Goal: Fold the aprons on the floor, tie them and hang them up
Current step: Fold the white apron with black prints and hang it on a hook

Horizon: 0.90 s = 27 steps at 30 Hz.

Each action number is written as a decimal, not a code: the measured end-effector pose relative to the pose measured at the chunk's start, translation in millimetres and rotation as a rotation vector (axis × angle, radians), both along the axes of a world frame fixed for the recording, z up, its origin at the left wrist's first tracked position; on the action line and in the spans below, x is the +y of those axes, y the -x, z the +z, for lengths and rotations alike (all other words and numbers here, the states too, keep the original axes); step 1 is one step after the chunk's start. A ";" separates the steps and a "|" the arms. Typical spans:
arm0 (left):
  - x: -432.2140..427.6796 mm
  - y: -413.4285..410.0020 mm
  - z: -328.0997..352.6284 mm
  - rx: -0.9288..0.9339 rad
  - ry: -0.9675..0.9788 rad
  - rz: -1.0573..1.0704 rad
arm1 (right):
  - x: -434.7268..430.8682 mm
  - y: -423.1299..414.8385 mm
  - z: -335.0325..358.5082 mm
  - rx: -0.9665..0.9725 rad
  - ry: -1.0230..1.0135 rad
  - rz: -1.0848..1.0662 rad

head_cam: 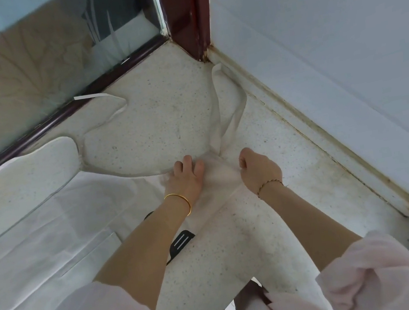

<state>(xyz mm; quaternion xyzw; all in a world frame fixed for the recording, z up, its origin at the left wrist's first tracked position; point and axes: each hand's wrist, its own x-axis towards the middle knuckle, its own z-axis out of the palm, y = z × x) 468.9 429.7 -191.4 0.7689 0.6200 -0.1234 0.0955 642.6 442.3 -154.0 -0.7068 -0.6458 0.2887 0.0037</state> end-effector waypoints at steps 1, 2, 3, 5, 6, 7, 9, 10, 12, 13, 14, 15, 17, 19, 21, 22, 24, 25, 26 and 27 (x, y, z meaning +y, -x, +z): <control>-0.5 2.3 0.5 -0.047 -0.021 0.019 | 1.2 3.8 2.2 -0.075 0.001 -0.005; 0.2 4.7 1.3 -0.132 -0.079 0.051 | 1.6 7.9 4.5 -0.125 -0.027 -0.011; 1.4 9.2 1.1 -0.220 -0.154 0.081 | 2.0 12.6 6.4 -0.152 -0.093 -0.001; 4.9 22.3 1.9 -0.294 -0.281 0.128 | 3.6 22.1 7.3 -0.110 -0.216 0.081; 5.3 32.5 3.7 -0.279 -0.296 0.157 | 4.7 30.0 6.4 -0.048 -0.230 0.145; 5.2 39.6 6.8 -0.264 -0.280 0.180 | 5.1 36.9 5.4 0.008 -0.213 0.210; 2.8 52.1 13.7 -0.237 -0.232 0.226 | 5.6 52.0 -0.6 0.038 -0.162 0.327; 2.6 58.8 16.6 -0.232 -0.205 0.258 | 7.6 59.3 -4.9 0.030 -0.159 0.369; 2.9 68.3 18.4 -0.203 -0.149 0.304 | 12.2 68.5 -13.1 0.001 -0.170 0.430; 3.3 72.4 18.2 -0.187 -0.114 0.300 | 15.1 72.0 -16.3 -0.021 -0.169 0.448; 4.1 75.1 16.0 -0.186 -0.087 0.286 | 18.4 74.1 -18.1 -0.046 -0.165 0.459; 4.6 77.0 14.5 -0.206 -0.059 0.279 | 21.6 75.8 -19.6 -0.069 -0.163 0.469; 5.7 79.9 10.8 -0.269 -0.030 0.295 | 27.5 79.0 -21.3 -0.097 -0.186 0.486; 5.5 80.7 7.0 -0.308 -0.016 0.314 | 31.4 79.1 -22.1 -0.100 -0.207 0.497; 6.0 82.5 4.1 -0.306 -0.003 0.287 | 35.8 78.2 -23.7 -0.092 -0.212 0.517; 6.0 83.7 2.3 -0.303 0.001 0.266 | 37.6 77.6 -23.7 -0.098 -0.218 0.533; 6.8 85.4 0.5 -0.299 0.012 0.239 | 41.7 78.3 -23.9 -0.130 -0.263 0.577; 7.5 85.6 0.3 -0.297 0.025 0.230 | 43.5 79.3 -24.3 -0.152 -0.287 0.603; 8.2 85.6 0.1 -0.299 0.037 0.223 | 45.0 80.8 -24.5 -0.174 -0.301 0.625; 9.2 85.4 0.5 -0.303 0.046 0.218 | 46.5 81.8 -25.1 -0.192 -0.298 0.639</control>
